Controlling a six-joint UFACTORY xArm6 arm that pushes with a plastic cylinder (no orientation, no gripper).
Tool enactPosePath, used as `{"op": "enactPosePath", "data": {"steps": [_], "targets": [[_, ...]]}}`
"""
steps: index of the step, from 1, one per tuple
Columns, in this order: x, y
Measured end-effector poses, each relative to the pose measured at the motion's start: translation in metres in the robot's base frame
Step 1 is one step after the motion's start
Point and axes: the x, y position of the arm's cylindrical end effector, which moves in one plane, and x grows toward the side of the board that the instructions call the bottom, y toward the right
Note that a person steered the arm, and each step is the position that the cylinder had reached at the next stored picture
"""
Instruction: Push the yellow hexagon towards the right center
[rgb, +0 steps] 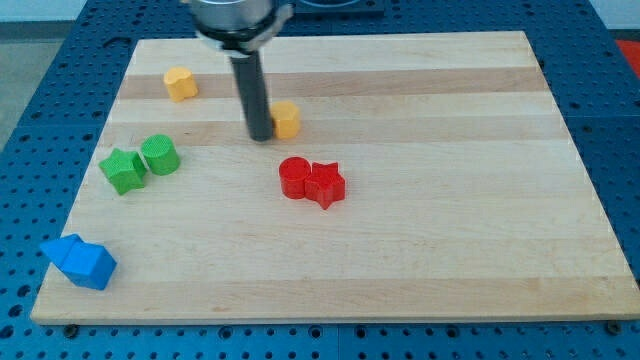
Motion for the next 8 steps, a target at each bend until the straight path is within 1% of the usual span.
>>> {"op": "enactPosePath", "data": {"steps": [1, 2, 3, 4, 5, 7, 8], "targets": [[0.0, 0.011], [0.0, -0.035], [-0.009, -0.064], [-0.041, -0.049], [-0.053, -0.007], [-0.031, 0.093], [-0.037, 0.081]]}}
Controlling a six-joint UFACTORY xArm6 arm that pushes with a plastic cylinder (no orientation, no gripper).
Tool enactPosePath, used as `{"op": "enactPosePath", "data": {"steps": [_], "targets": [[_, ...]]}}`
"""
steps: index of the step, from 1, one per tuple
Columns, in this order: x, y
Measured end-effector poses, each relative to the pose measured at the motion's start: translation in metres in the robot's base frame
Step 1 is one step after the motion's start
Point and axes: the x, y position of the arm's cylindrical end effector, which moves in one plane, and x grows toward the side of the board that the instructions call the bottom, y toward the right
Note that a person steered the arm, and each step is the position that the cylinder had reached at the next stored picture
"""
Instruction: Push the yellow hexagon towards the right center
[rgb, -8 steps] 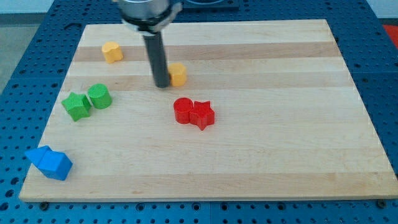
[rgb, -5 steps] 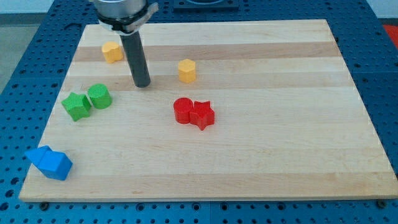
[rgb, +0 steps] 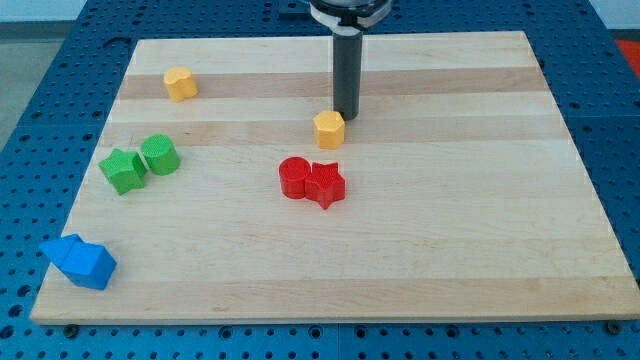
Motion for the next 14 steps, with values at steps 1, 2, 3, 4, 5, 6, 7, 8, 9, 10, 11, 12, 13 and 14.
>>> {"op": "enactPosePath", "data": {"steps": [1, 2, 3, 4, 5, 6, 7, 8, 9, 10, 11, 12, 13, 14], "targets": [[-0.001, -0.038], [0.012, -0.062], [0.034, -0.045], [0.035, 0.02], [0.035, 0.077], [0.035, 0.095], [0.022, 0.071], [0.017, 0.038], [0.036, 0.033], [0.049, 0.044], [0.056, 0.08], [0.068, 0.115], [0.074, 0.133], [0.074, 0.133]]}}
